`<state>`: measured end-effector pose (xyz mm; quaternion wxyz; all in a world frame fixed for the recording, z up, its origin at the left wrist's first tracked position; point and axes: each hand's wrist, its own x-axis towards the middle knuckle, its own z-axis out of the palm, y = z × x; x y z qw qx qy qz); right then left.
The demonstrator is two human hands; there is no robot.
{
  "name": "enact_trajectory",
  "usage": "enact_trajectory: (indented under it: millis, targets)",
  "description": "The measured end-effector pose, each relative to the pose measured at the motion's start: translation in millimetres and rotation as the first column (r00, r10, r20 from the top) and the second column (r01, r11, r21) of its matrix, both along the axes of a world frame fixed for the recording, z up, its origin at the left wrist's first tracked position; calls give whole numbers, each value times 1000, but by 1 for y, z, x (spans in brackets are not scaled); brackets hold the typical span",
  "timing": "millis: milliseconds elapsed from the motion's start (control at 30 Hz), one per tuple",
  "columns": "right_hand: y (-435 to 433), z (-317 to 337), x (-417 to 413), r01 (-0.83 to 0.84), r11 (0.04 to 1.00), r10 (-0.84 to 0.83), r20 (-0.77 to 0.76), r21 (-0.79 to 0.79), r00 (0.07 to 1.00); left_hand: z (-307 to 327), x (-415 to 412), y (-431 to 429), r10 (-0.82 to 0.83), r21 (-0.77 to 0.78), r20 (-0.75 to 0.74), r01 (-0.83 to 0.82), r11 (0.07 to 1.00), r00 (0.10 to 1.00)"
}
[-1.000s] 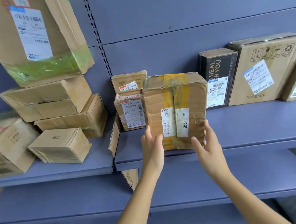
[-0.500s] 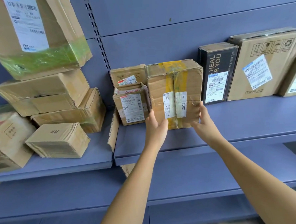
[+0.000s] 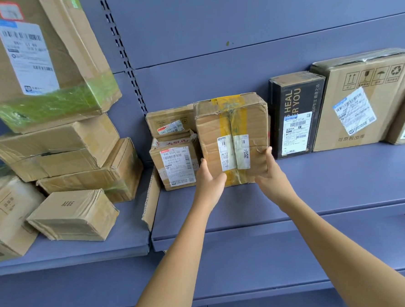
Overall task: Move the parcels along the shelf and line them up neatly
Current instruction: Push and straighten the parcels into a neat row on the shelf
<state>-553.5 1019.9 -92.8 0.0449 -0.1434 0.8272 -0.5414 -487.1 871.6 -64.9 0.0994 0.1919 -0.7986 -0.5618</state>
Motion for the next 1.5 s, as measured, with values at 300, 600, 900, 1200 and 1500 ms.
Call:
enact_trajectory:
  millis: [300, 600, 900, 1200, 1500]
  targets:
    - [-19, -16, 4, -22, 999, 19, -70, -39, 997, -12, 0, -17, 113, 77, -75, -107, 991, 991]
    - [-24, -23, -3, 11, 1000, -9, -105, 21, 994, -13, -6, -16, 131, 44, -60, -128, 991, 990]
    - [-22, -19, 1, 4, 998, 4, -117, 70, 993, 0, -2, -6, 155, -132, 23, -150, 980, 988]
    - [-10, 3, 18, -6, 992, 12, 44, -128, 999, 4, 20, -8, 173, -56, 47, -170, 984, 984]
    - [-24, 8, 69, 71, 985, -87, -94, -159, 992, 3, 47, -19, 217, 30, -98, -215, 976, 971]
